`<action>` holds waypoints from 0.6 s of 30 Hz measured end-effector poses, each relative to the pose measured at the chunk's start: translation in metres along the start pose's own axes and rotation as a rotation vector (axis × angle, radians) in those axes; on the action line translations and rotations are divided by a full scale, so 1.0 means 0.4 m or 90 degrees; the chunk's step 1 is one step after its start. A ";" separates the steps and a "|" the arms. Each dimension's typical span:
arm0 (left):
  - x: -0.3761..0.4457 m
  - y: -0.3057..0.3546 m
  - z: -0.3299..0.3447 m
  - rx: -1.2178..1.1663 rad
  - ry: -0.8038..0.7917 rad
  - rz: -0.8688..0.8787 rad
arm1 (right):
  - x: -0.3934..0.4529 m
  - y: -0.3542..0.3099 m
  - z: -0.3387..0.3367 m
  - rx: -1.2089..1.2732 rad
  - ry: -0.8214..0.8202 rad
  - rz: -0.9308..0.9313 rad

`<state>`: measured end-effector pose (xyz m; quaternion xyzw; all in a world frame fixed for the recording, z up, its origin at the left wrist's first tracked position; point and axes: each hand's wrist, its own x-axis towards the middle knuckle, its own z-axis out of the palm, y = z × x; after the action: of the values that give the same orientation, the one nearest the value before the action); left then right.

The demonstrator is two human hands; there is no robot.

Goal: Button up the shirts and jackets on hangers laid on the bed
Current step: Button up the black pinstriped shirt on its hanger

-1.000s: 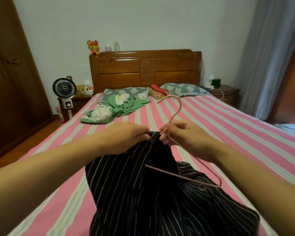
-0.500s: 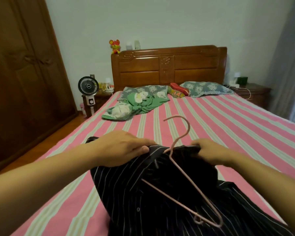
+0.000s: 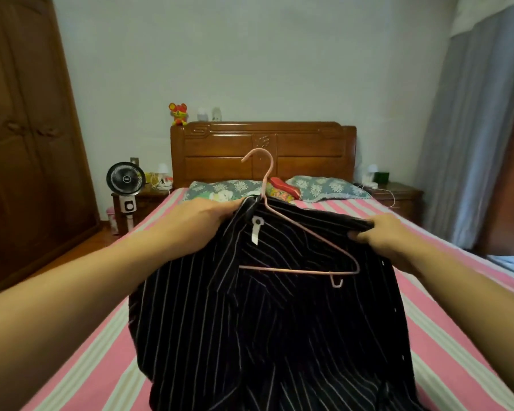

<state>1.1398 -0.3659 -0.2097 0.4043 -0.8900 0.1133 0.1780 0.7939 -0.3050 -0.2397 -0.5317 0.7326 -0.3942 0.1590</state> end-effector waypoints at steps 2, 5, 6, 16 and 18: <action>0.028 0.003 -0.023 0.057 0.067 0.011 | 0.004 -0.045 -0.017 -0.101 0.153 -0.059; 0.098 -0.014 -0.113 0.054 0.176 0.038 | 0.011 -0.163 -0.103 -0.285 0.381 -0.174; 0.123 -0.028 -0.155 0.055 0.206 0.045 | 0.022 -0.197 -0.141 -0.334 0.444 -0.199; 0.191 -0.065 -0.345 0.005 0.284 -0.064 | 0.056 -0.390 -0.295 -0.353 0.463 -0.213; 0.237 -0.074 -0.413 -0.045 0.325 -0.172 | 0.042 -0.474 -0.317 -0.282 0.451 -0.241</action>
<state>1.1417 -0.3922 -0.0186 0.4710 -0.7578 0.1554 0.4241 0.8287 -0.2920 -0.0139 -0.5098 0.6983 -0.4076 -0.2938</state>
